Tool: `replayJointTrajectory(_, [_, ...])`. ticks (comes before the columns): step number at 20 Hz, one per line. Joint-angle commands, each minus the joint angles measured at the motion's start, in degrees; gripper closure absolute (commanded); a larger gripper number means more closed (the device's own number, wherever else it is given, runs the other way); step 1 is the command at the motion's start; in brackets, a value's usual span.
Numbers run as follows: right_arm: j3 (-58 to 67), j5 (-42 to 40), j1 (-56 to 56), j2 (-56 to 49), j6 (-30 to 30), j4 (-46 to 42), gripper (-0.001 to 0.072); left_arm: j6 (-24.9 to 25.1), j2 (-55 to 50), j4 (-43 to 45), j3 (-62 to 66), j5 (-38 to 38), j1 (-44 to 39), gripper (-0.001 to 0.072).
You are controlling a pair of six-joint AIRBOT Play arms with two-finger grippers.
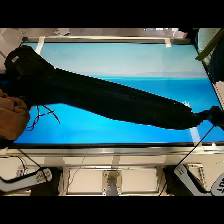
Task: Fold the clothes and pants, and hang the long-sleeved shirts on hangers.
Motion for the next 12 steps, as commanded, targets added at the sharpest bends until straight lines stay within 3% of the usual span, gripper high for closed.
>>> replayJointTrajectory(1, [0.0,-13.2,7.8,-5.9,6.4,0.5,0.0654,-14.4,-17.7,18.9,18.1,2.6,-9.9,0.0701])
replayJointTrajectory(7, [0.0,-27.5,13.6,-16.7,10.3,2.5,0.0653,-17.6,-35.3,23.1,30.8,3.7,-12.7,0.0701])
replayJointTrajectory(12, [0.0,-38.3,16.4,-20.3,10.3,10.7,0.0652,-19.0,-39.4,22.0,32.4,15.0,-13.0,0.0699])
